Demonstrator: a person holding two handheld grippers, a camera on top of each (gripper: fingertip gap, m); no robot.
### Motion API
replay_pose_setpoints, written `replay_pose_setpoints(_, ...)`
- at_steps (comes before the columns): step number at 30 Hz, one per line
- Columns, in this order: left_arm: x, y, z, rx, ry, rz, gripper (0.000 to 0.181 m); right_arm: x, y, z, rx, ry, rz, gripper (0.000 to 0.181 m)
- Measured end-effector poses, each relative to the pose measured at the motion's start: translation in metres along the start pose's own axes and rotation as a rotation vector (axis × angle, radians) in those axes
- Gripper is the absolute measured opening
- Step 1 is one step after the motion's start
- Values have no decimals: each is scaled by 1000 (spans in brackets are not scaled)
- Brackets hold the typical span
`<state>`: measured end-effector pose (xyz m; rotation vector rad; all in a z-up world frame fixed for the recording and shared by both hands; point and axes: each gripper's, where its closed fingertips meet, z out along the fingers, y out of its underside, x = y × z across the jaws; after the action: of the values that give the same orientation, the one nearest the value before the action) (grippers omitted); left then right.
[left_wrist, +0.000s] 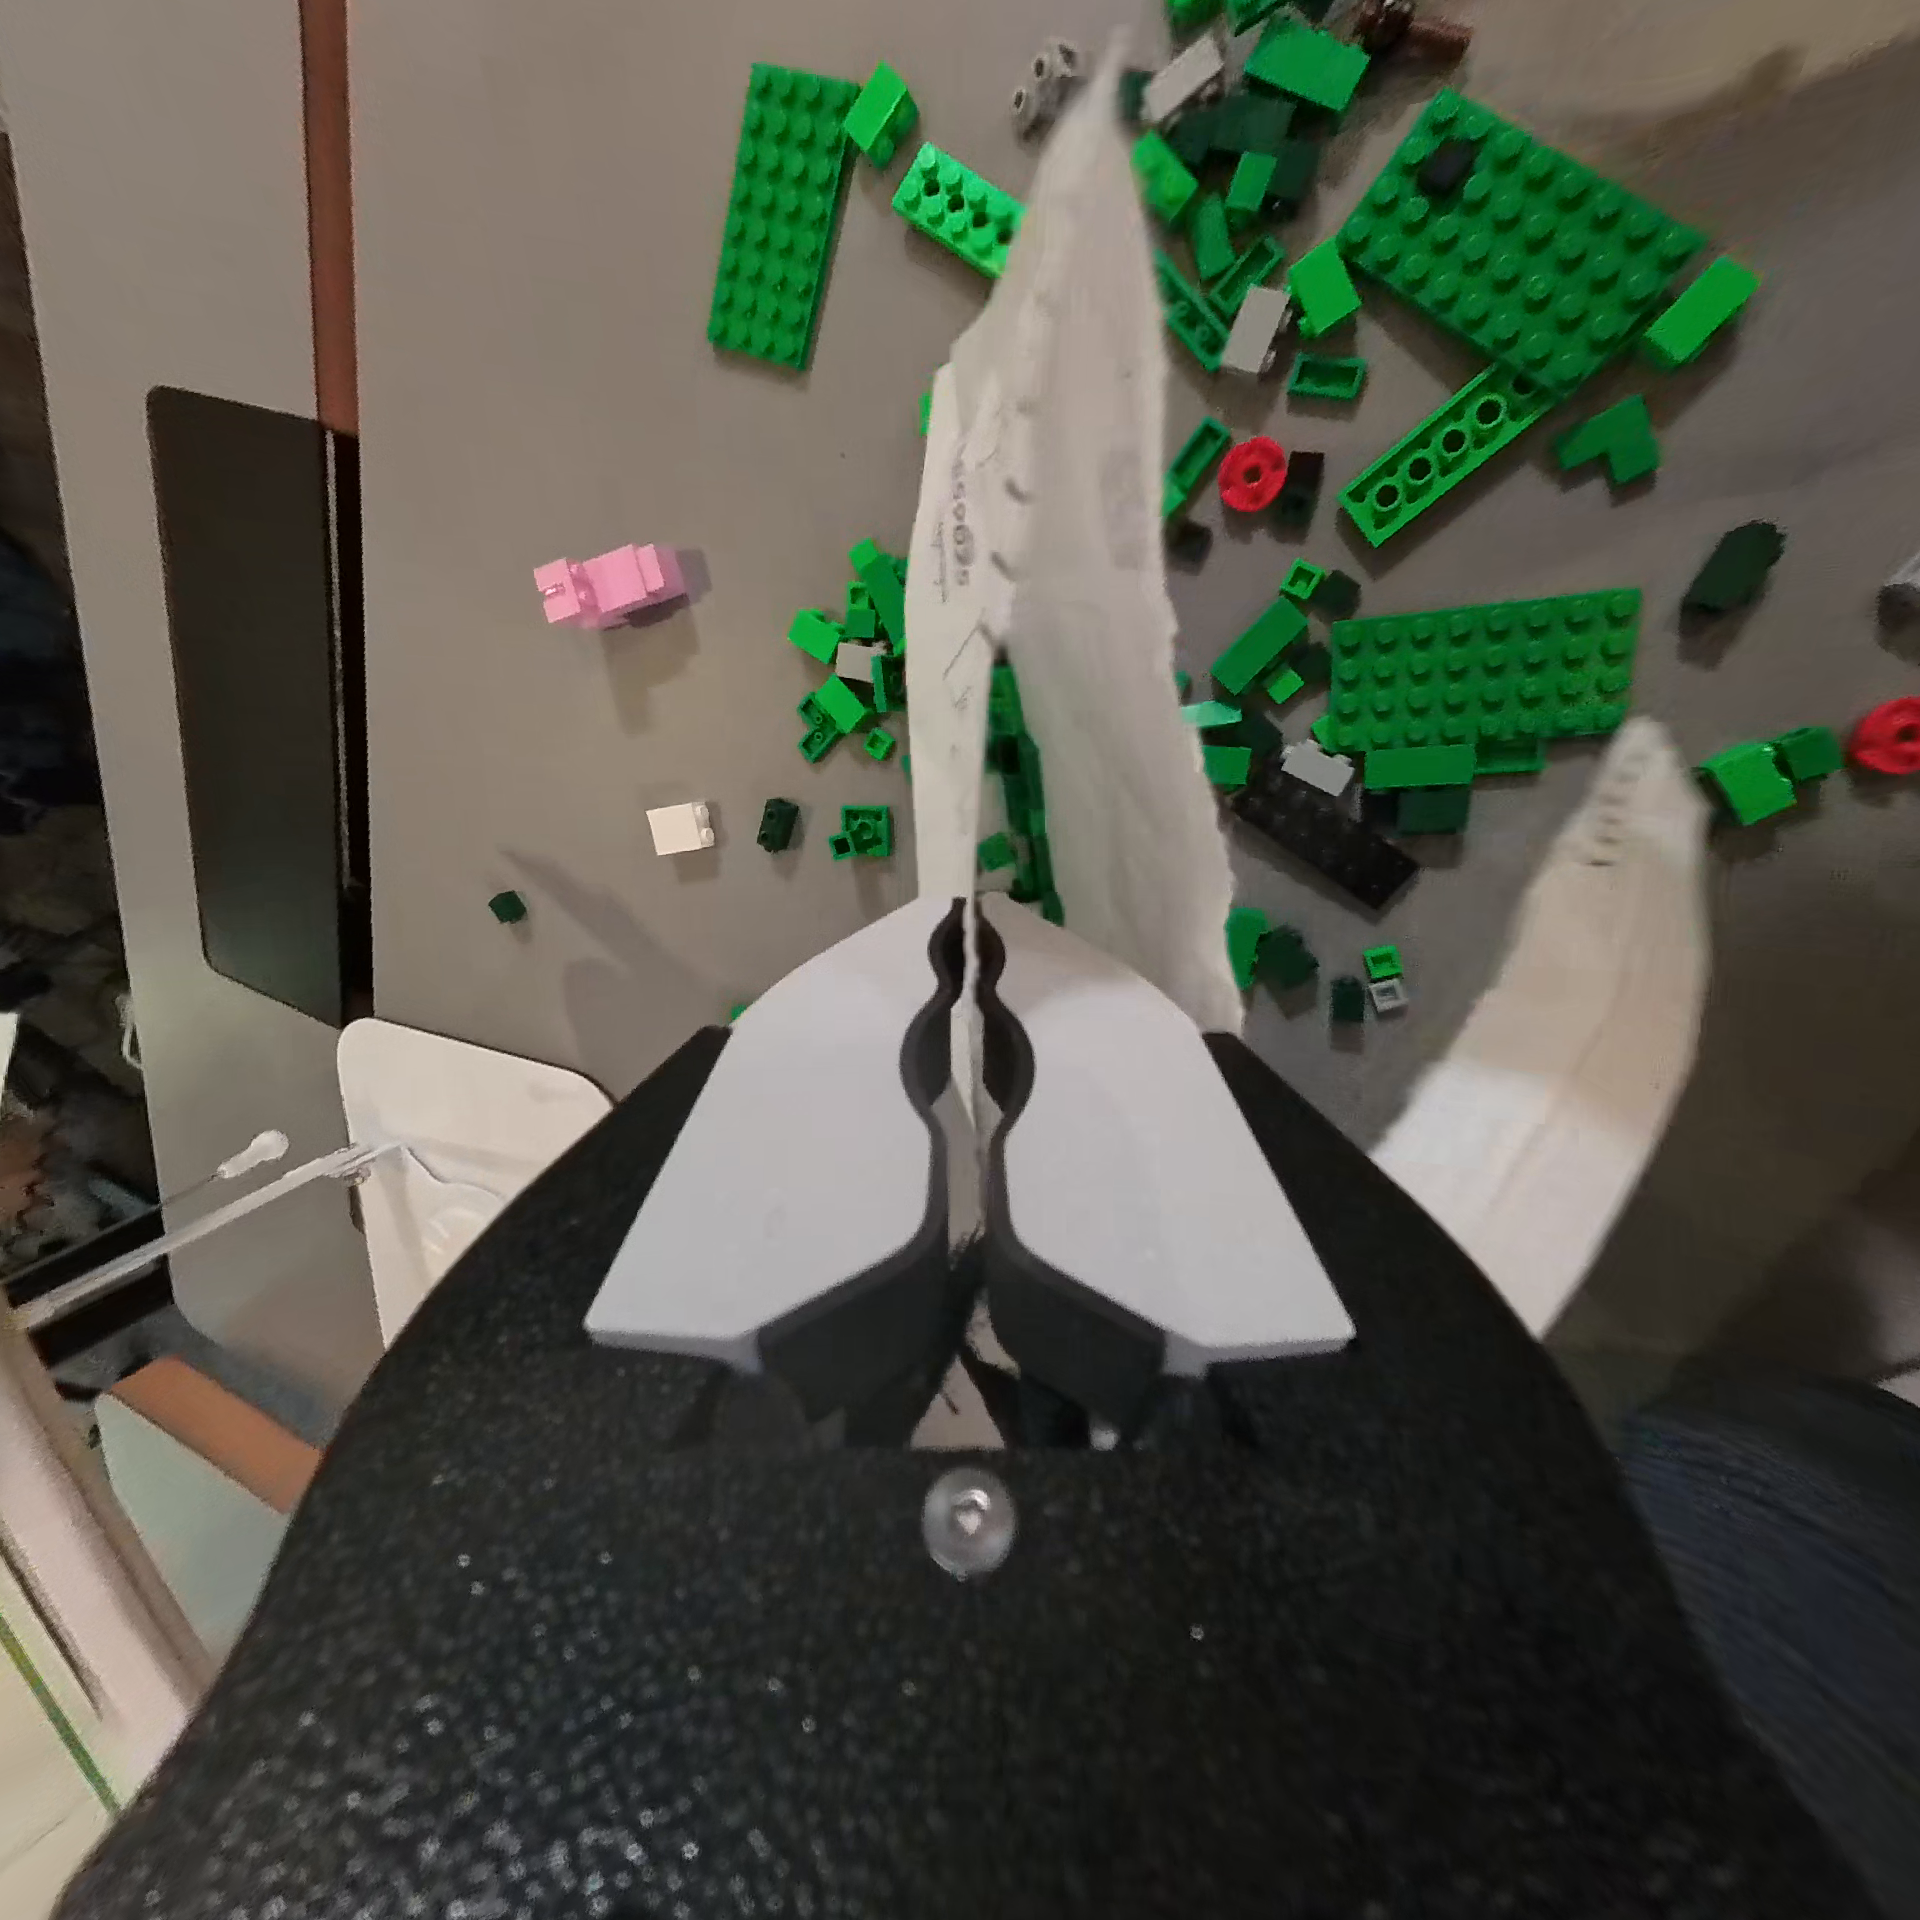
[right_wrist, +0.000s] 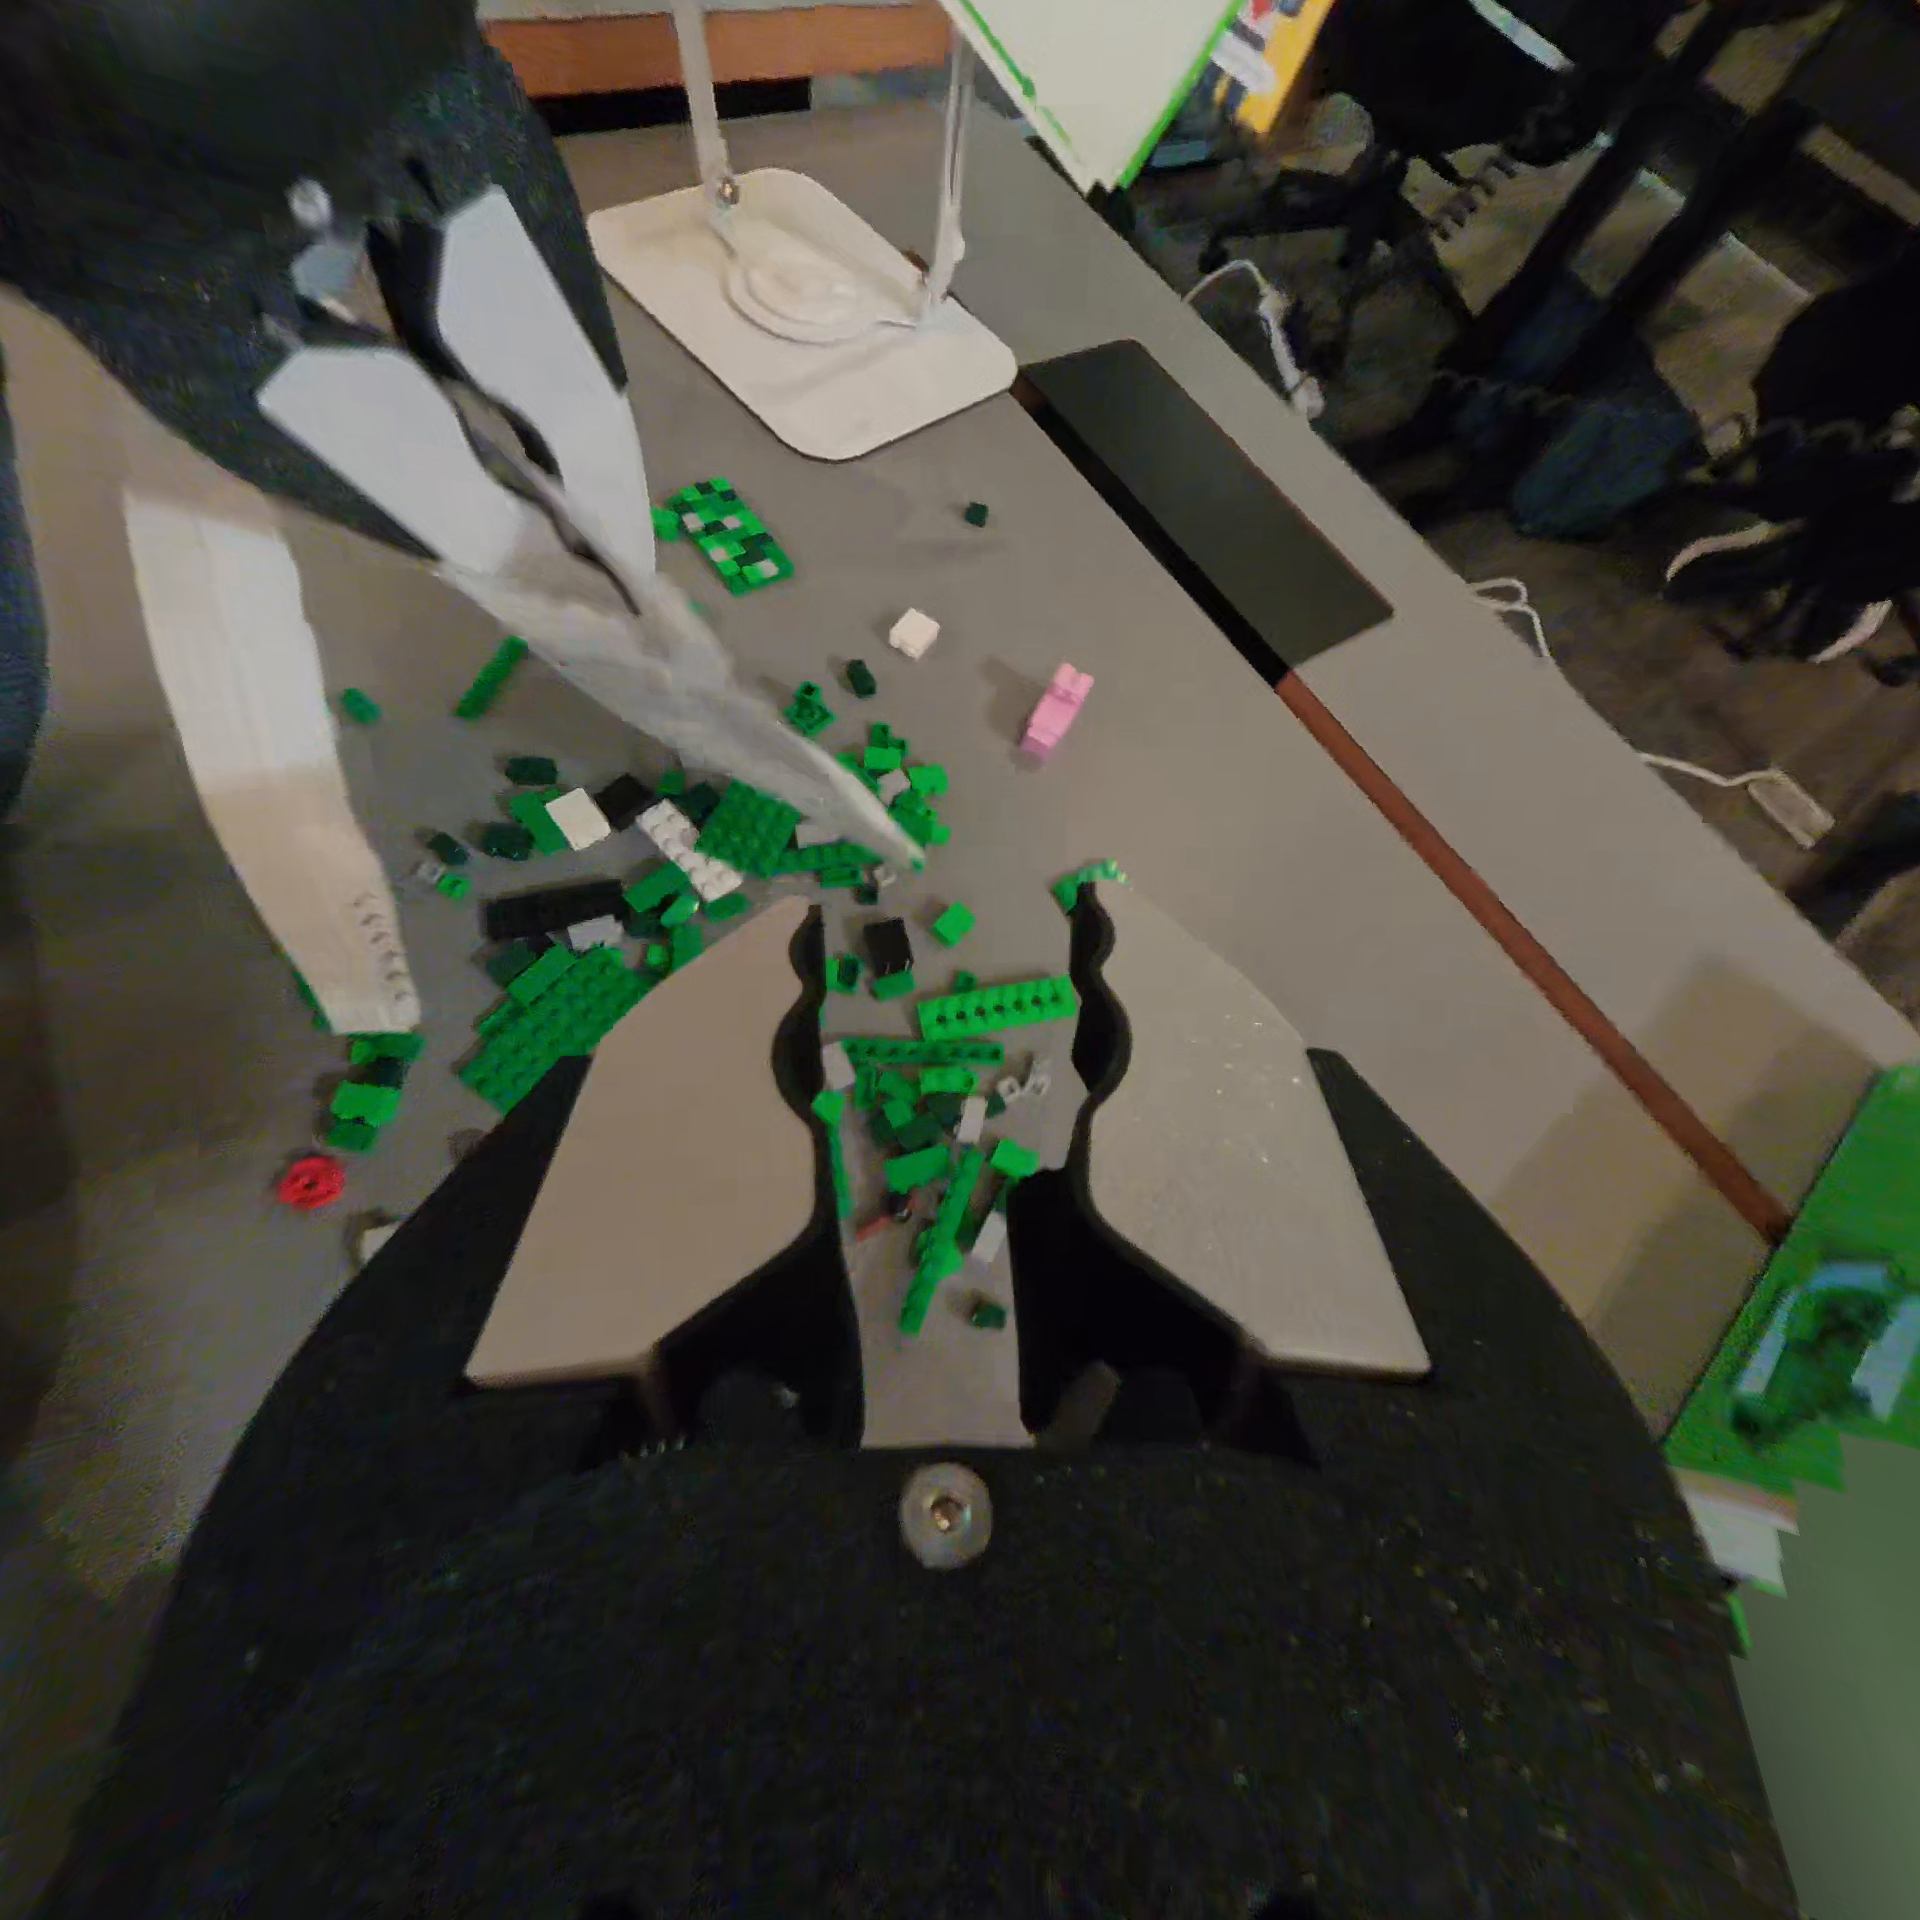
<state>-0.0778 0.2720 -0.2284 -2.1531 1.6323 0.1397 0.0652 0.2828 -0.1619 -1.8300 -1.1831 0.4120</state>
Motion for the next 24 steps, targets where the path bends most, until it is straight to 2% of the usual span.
replay_pose_setpoints(2,1,2,-2,6,6,6,0,-8,27,-9,-51,-4,27,34)
replay_pose_setpoints(4,1,5,-3,9,8,11,0,-21,74,-13,-168,-39,59,29)
replay_pose_setpoints(6,1,8,-5,9,2,23,0,-22,123,-16,-265,2,100,27)
replay_pose_setpoints(8,2,10,-8,8,-5,30,0,-29,153,-16,-229,-36,192,26)
replay_pose_setpoints(10,1,12,-9,-4,-24,32,0,-37,168,-13,-165,-86,294,26)
replay_pose_setpoints(12,-5,19,-10,-59,-75,10,0,-40,190,-12,-208,-72,319,27)
replay_pose_setpoints(14,-7,21,-10,-93,-96,5,0,-43,202,-10,-235,-75,307,27)
replay_pose_setpoints(18,-4,16,-10,-85,-94,35,0,-45,202,-4,-176,-160,341,25)
replay_pose_setpoints(24,0,10,-15,-74,-120,78,0,-41,202,-1,-159,-165,345,18)
